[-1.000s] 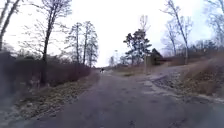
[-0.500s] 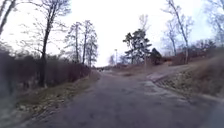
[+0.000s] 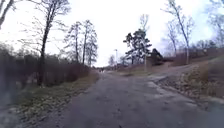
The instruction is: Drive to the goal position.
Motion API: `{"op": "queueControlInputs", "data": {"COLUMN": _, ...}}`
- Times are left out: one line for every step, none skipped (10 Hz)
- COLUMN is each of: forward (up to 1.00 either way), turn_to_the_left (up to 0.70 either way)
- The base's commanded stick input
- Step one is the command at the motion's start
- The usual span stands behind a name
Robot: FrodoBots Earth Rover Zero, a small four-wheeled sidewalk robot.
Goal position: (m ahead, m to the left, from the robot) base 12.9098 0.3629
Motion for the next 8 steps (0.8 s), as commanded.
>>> {"op": "queueControlInputs", "data": {"forward": 0.50, "turn_to_the_left": 0.01}}
{"op": "queueControlInputs", "data": {"forward": 0.50, "turn_to_the_left": 0.01}}
{"op": "queueControlInputs", "data": {"forward": 0.50, "turn_to_the_left": 0.01}}
{"op": "queueControlInputs", "data": {"forward": 0.50, "turn_to_the_left": 0.01}}
{"op": "queueControlInputs", "data": {"forward": 0.50, "turn_to_the_left": 0.01}}
{"op": "queueControlInputs", "data": {"forward": 0.50, "turn_to_the_left": 0.01}}
{"op": "queueControlInputs", "data": {"forward": 0.50, "turn_to_the_left": 0.01}}
{"op": "queueControlInputs", "data": {"forward": 0.50, "turn_to_the_left": 0.01}}
